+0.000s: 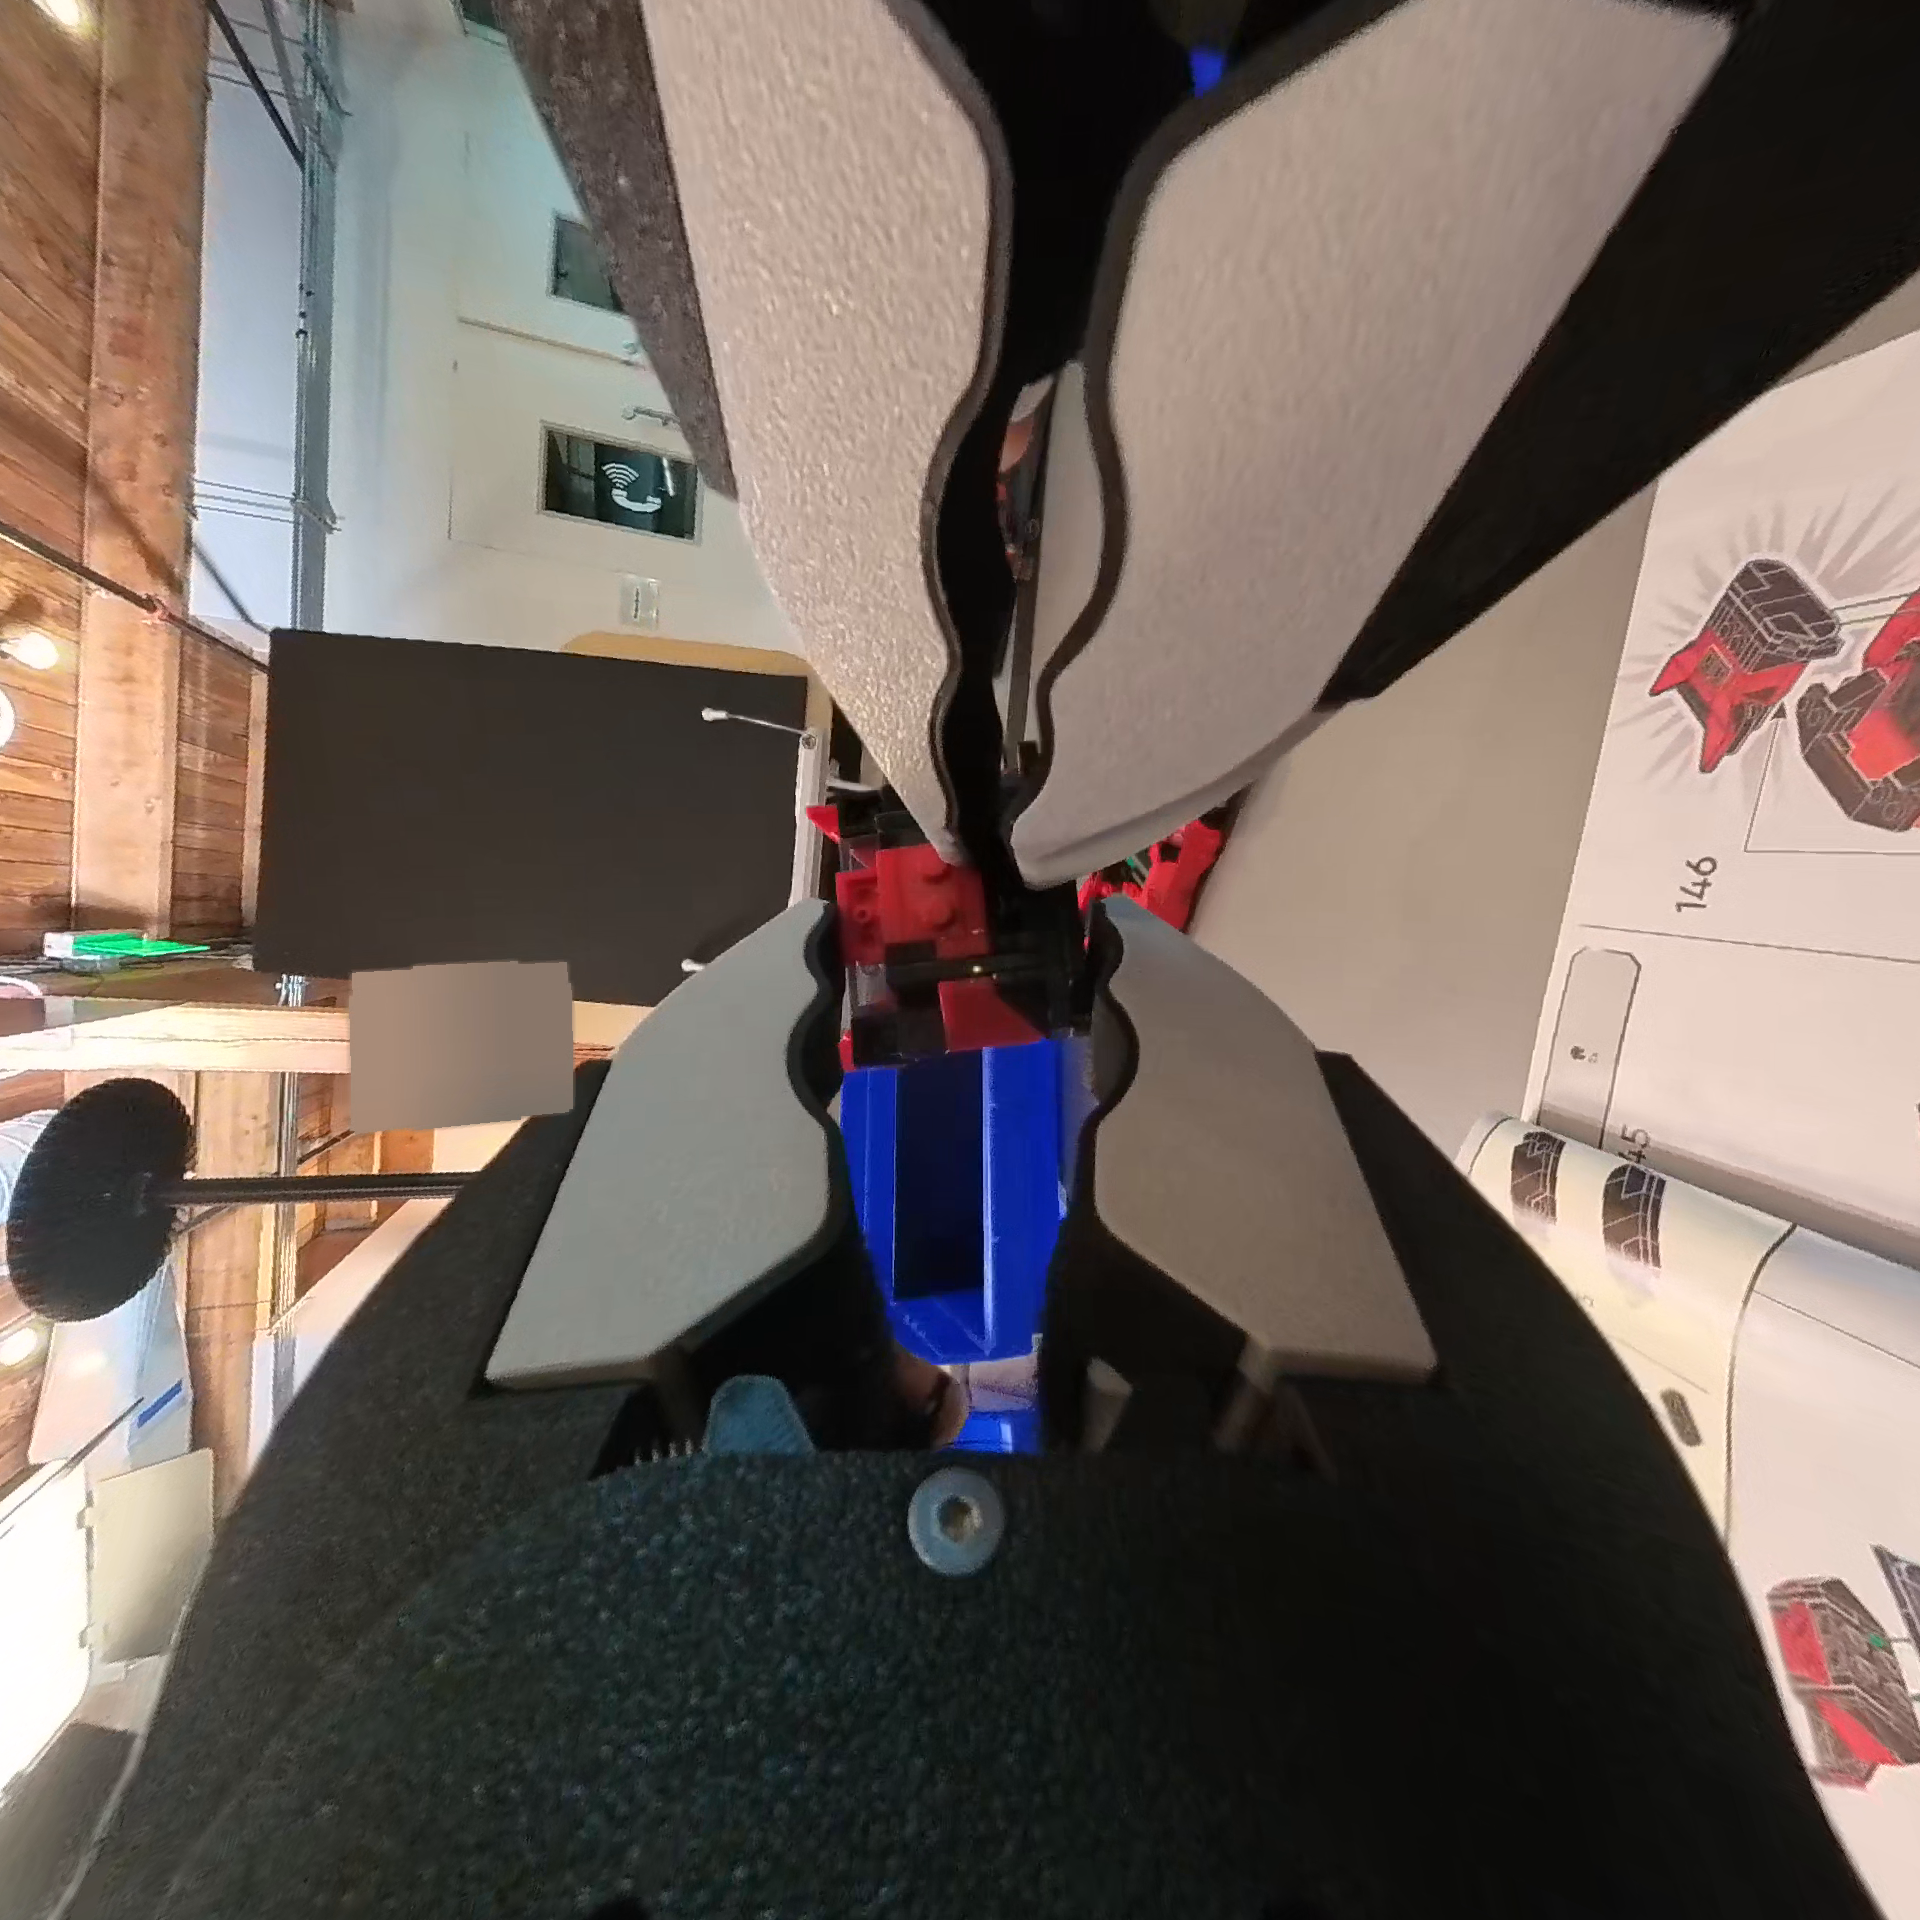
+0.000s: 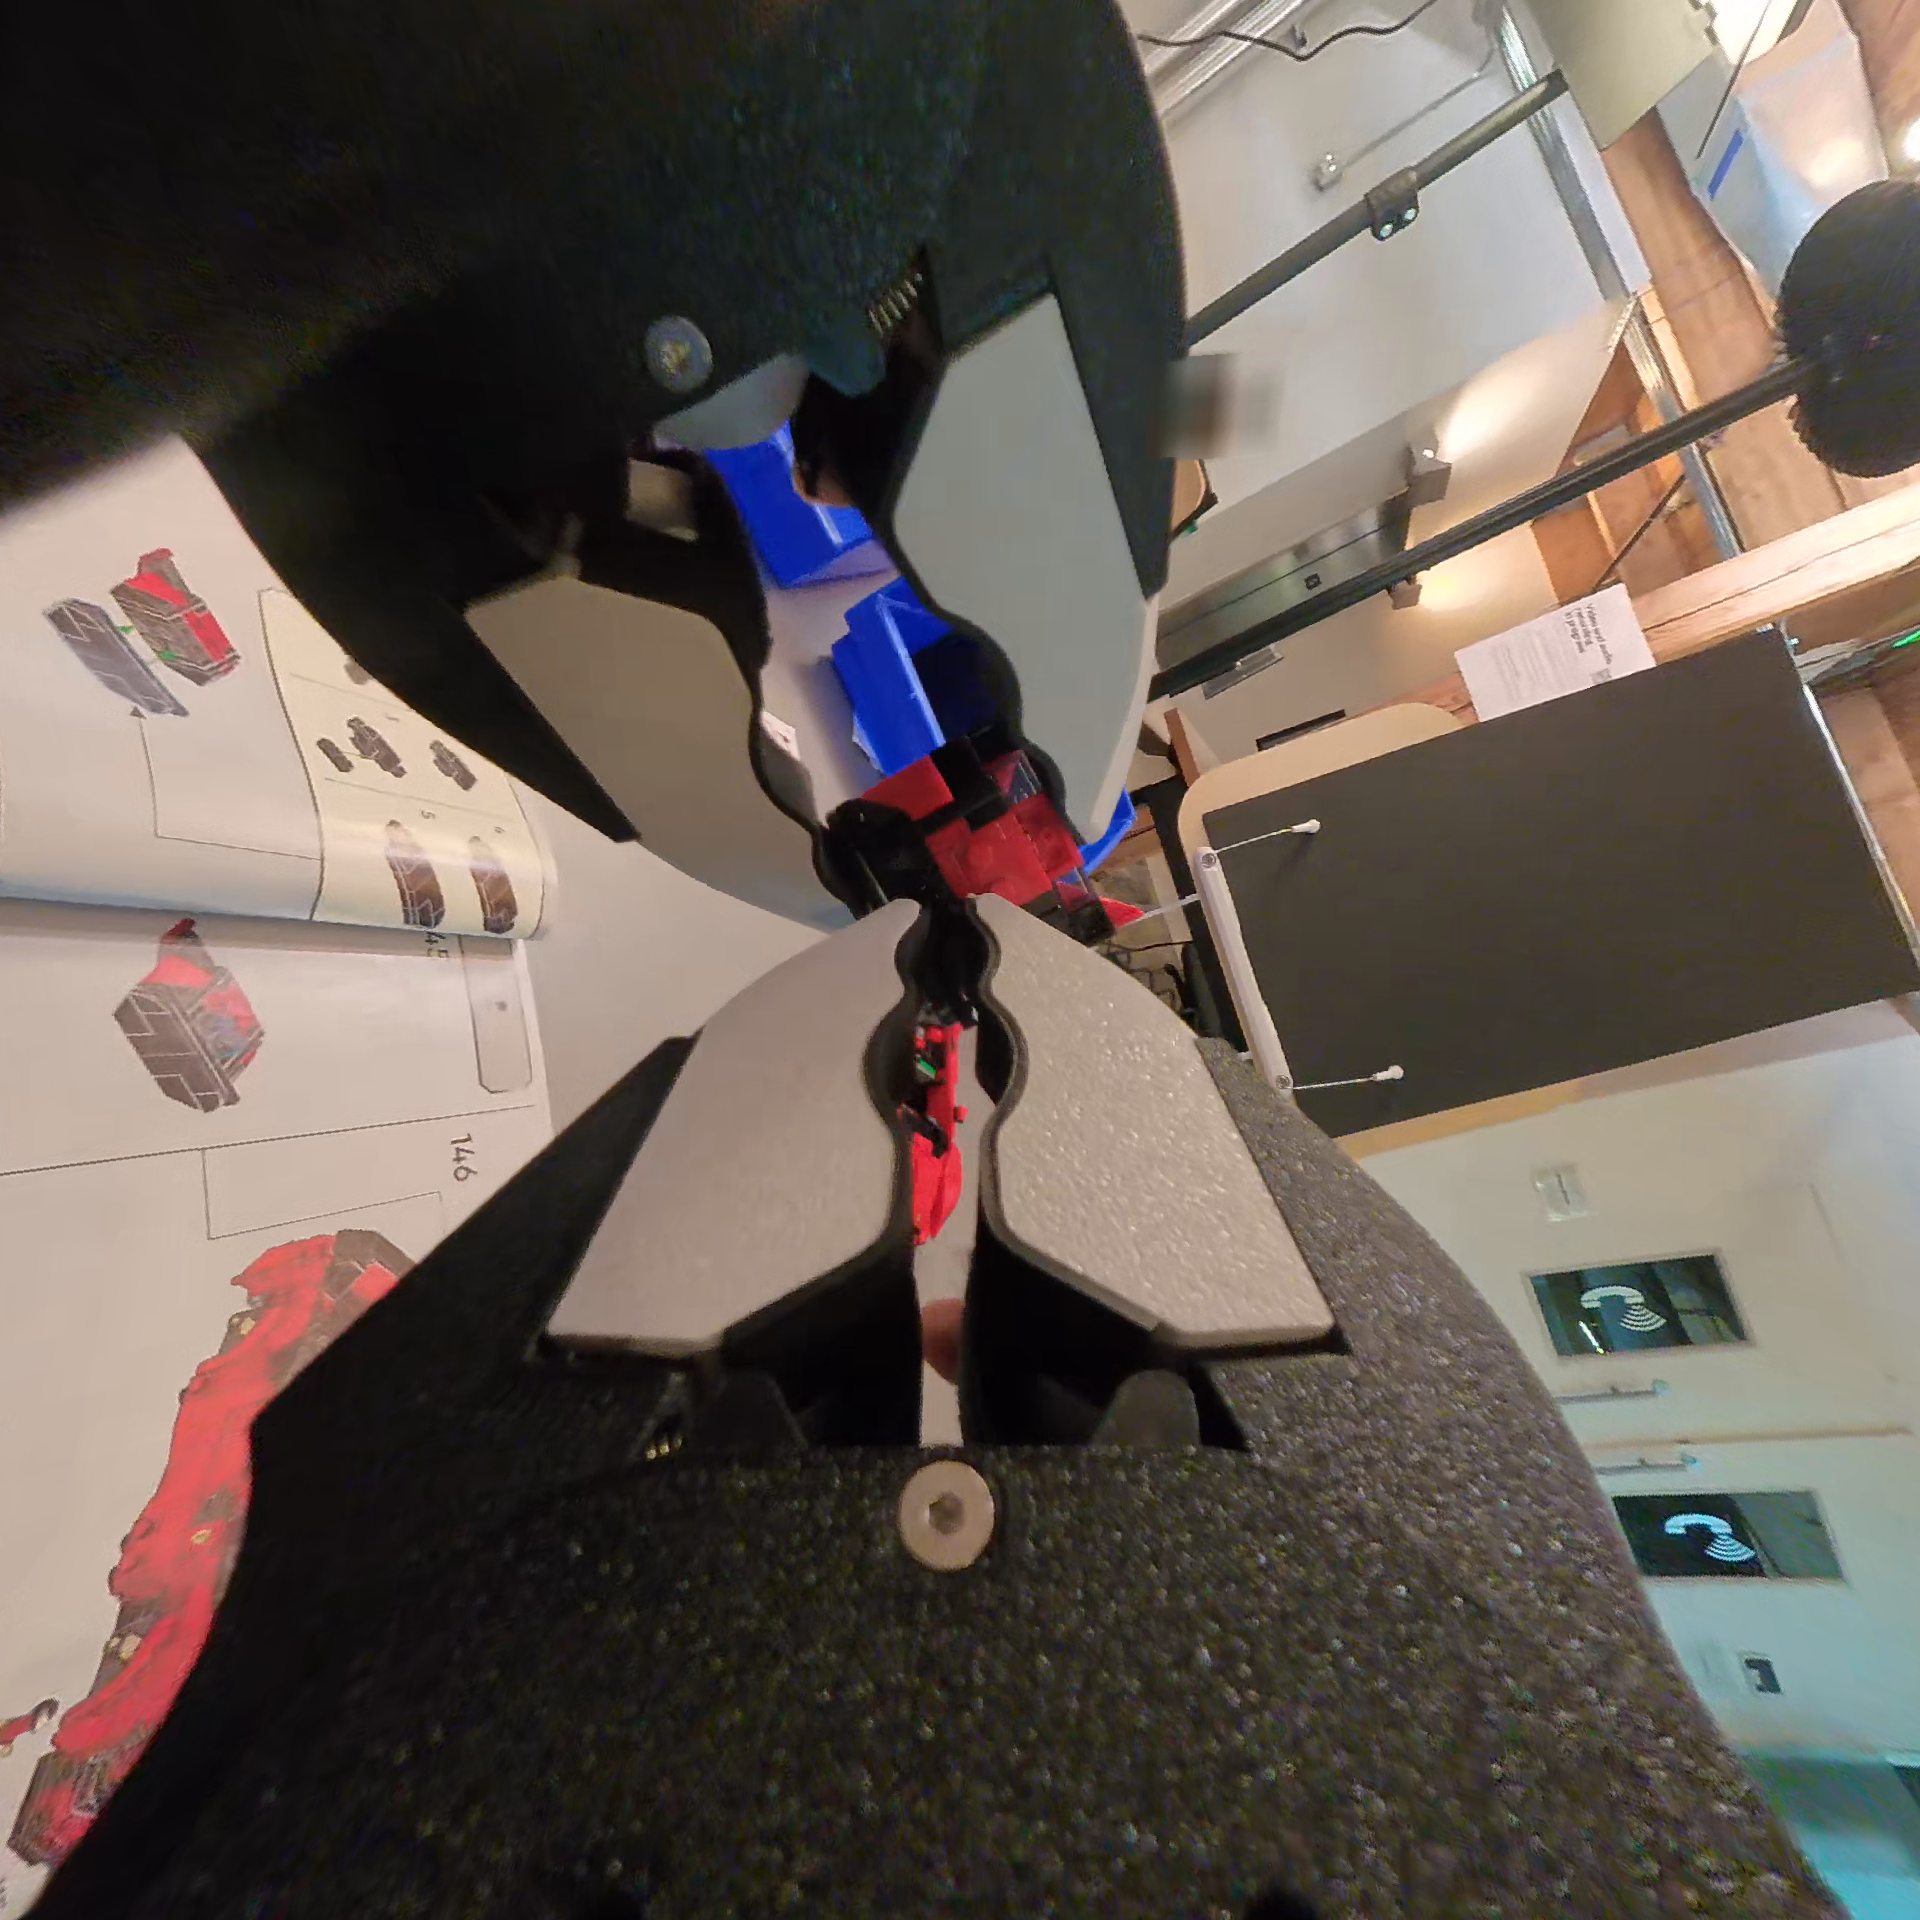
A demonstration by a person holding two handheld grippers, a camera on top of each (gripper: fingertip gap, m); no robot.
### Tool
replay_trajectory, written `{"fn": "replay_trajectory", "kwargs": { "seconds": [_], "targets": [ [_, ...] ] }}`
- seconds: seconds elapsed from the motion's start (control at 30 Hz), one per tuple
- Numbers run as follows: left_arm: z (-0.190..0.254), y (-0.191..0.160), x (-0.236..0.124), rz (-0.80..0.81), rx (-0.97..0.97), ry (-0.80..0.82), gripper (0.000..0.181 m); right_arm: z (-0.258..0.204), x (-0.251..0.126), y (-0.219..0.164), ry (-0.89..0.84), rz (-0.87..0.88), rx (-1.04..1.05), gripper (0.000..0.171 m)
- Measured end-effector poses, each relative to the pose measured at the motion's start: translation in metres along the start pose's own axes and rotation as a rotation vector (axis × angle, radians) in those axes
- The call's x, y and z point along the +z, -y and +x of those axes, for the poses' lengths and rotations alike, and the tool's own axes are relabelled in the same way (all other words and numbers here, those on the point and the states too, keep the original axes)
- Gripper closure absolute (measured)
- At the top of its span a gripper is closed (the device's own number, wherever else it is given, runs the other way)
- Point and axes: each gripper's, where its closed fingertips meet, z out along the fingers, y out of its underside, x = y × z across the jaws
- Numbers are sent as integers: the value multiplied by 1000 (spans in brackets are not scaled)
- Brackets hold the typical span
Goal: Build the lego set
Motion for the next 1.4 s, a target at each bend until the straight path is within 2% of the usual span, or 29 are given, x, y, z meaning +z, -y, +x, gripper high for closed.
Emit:
{"fn": "replay_trajectory", "kwargs": {
  "seconds": [0.37,0.7,0.77,0.83,1.1,1.4],
  "targets": [
    [-5,8,0,0,4,37,137,6,-8,-1,-62,1,39,167],
    [-29,18,-6,-12,-64,287,137,28,-18,3,-183,165,486,171],
    [-31,19,-6,-15,-62,327,137,29,-19,3,-189,182,519,171],
    [-31,19,-5,-13,-61,331,137,28,-19,2,-210,165,484,171],
    [-19,20,2,-35,85,242,137,16,-18,-4,-133,-19,-15,167],
    [-15,18,4,-37,28,217,137,15,-14,-11,-100,-42,62,168]
  ]
}}
